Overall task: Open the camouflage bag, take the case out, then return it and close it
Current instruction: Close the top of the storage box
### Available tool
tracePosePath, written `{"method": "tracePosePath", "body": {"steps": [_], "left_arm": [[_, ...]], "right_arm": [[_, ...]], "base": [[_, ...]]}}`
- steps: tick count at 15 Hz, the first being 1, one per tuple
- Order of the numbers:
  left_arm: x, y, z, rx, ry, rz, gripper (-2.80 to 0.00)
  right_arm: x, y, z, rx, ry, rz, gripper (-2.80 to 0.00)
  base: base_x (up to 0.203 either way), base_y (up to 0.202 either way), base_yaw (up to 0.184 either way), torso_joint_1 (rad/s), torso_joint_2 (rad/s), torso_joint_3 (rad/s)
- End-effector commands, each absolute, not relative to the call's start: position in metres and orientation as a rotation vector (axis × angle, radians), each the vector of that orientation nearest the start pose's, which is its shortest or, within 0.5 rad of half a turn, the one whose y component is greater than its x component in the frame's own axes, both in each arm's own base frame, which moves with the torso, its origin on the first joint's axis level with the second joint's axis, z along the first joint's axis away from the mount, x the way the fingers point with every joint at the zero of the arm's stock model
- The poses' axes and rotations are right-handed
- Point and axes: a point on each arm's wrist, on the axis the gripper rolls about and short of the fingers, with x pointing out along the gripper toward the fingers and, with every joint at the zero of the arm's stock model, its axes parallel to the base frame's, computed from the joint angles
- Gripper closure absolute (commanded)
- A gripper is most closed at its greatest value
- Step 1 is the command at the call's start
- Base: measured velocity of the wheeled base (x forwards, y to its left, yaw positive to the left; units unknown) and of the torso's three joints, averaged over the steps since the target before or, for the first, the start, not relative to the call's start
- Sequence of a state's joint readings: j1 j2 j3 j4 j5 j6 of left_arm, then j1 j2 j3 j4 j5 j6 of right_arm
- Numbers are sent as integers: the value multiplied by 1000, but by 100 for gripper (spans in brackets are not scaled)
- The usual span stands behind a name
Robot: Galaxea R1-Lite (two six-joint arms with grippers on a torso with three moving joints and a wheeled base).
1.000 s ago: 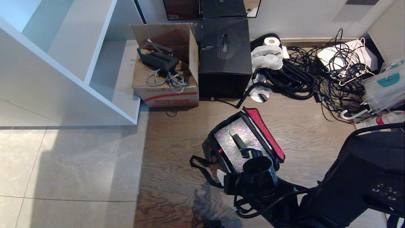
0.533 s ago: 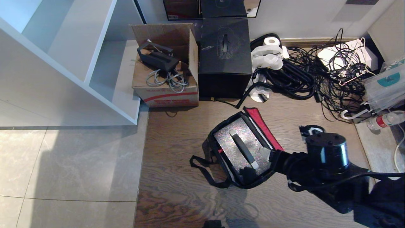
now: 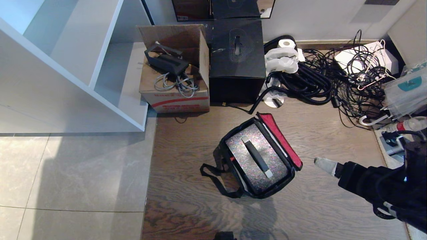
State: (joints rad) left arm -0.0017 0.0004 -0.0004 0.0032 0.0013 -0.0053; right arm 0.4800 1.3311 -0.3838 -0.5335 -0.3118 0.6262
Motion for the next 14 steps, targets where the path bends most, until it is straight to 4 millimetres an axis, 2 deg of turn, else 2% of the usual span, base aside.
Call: {"method": "tracePosePath", "body": {"steps": [1, 3, 6, 14], "left_arm": [[-23, 0, 75, -5, 3, 0, 0], [-23, 0, 75, 6, 3, 0, 0], [-23, 0, 76, -2, 2, 2, 0], [-23, 0, 76, 3, 2, 3, 0]], "right_arm": [[157, 74, 162, 472, 388, 45, -280], [149, 69, 170, 470, 399, 45, -280], [145, 67, 168, 470, 411, 33, -280], [139, 64, 169, 474, 419, 27, -280]], "base": [[0, 0, 0, 0, 0, 0], [0, 0, 0, 0, 0, 0], [0, 0, 0, 1, 2, -28], [0, 0, 0, 2, 3, -178]]}}
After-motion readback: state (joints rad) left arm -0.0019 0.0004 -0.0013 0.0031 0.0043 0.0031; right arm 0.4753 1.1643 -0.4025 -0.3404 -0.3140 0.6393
